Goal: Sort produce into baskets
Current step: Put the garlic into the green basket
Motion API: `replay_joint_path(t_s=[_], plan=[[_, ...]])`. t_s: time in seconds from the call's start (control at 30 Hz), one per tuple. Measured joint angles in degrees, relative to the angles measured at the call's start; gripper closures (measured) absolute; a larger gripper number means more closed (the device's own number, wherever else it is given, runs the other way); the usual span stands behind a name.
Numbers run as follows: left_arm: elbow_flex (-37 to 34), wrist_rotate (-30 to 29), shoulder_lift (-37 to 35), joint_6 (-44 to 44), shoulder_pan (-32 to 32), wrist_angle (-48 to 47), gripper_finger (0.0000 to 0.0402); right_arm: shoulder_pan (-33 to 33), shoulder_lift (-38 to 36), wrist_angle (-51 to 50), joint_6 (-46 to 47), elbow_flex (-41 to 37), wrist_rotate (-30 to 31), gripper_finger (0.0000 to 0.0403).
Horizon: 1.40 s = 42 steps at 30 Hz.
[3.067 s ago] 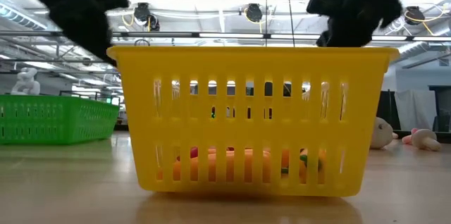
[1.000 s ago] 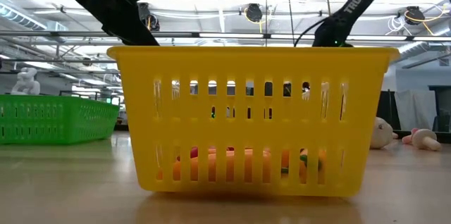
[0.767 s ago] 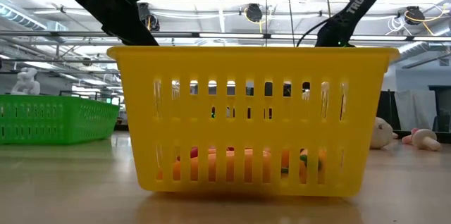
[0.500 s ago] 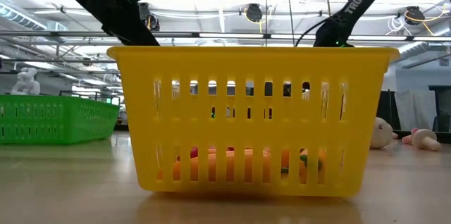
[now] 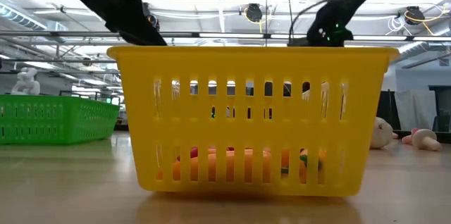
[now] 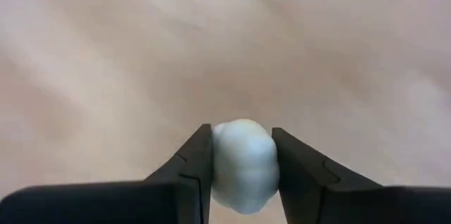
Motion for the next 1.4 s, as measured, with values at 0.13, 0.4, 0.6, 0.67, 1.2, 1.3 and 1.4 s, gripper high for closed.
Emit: replay_joint_path(t_s=[0.13,0.4,0.6,0.67,1.2,1.3,1.4], plan=[[0.0,0.0,0.0,1.8,-0.1,2.5,0.0178,4.3,-2.7,10.4,1.5,0.0,-10.7,0.0298],[0.0,0.8,0.0,4.5,-0.1,7.5,0.0178,17.0,-3.4,41.4,10.7,0.0,-22.9,0.0298],[0.0,0.8,0.0,11.6,-0.2,13.8,0.0178,24.3,-3.4,57.6,14.0,0.0,-23.8,0.0298],[0.0,0.8,0.0,16.0,-0.5,18.3,0.0178,26.0,-3.4,61.9,14.9,0.0,-23.7,0.0298],[0.0,5.6,1.3,30.8,-2.6,31.6,0.0178,29.8,-3.4,77.0,19.7,0.0,-13.6,0.0298],[0.0,3.3,3.6,33.9,-2.6,34.7,0.0178,29.8,-3.4,77.1,20.2,0.0,-12.6,0.0298],[0.0,1.2,5.3,37.4,-2.6,36.9,0.0178,29.8,-3.4,77.1,20.2,0.0,-12.6,0.0298]])
